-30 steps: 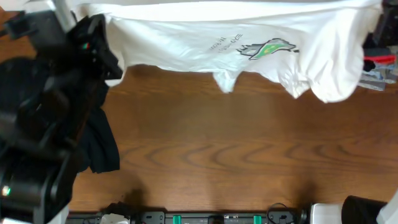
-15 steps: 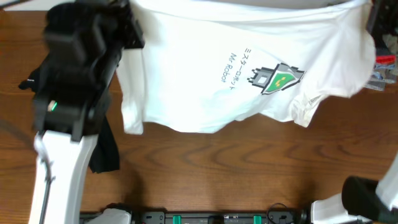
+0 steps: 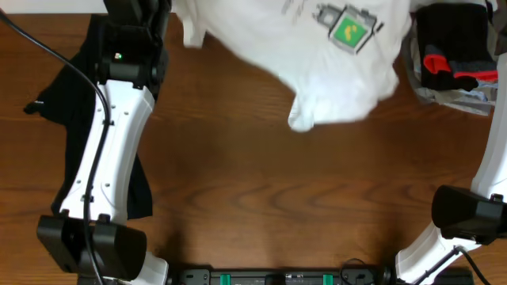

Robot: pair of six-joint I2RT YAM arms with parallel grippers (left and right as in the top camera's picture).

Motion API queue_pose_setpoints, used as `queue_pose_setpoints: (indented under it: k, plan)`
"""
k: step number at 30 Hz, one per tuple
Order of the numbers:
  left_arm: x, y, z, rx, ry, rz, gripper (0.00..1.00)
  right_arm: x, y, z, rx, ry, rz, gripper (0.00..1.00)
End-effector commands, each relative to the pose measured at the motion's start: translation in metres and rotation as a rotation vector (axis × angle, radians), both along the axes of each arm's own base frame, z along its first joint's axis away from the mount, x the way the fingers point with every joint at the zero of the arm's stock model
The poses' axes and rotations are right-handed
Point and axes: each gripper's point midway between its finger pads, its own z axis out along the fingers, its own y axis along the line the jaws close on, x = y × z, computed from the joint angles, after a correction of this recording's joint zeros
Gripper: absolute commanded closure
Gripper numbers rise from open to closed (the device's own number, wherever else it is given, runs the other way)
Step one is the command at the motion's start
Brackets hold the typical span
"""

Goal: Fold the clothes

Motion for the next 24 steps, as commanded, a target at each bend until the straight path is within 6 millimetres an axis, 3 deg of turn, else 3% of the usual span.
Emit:
queue_pose_setpoints:
  k: [1,5,8,11,17,20,24]
  plan:
    - [-0.008,0.018,0.035,0.012,-0.088,0.015,0.94,-0.015,0.002,0.04,-0.026,-0.098,-0.006,0.99]
    - [-0.013,0.016,0.051,0.021,-0.12,-0.05,0.94,-0.02,0.003,0.053,-0.031,-0.126,-0.006,0.99]
    - [-0.013,0.011,0.038,0.023,-0.065,-0.083,0.94,-0.021,0.003,0.04,-0.023,-0.075,-0.005,0.99]
    - [-0.013,0.01,0.004,0.027,0.075,-0.087,0.94,-0.021,0.003,0.01,-0.005,0.037,-0.004,0.99]
    - [-0.032,0.024,-0.08,0.034,0.426,-0.066,0.94,-0.028,0.008,-0.077,0.054,0.356,0.014,0.99]
    - [-0.052,0.034,-0.117,0.03,0.602,-0.051,0.94,-0.044,0.015,-0.116,0.097,0.526,0.038,0.99]
    - [-0.079,0.036,-0.15,0.029,0.778,-0.05,0.94,-0.071,0.018,-0.143,0.123,0.683,0.035,0.99]
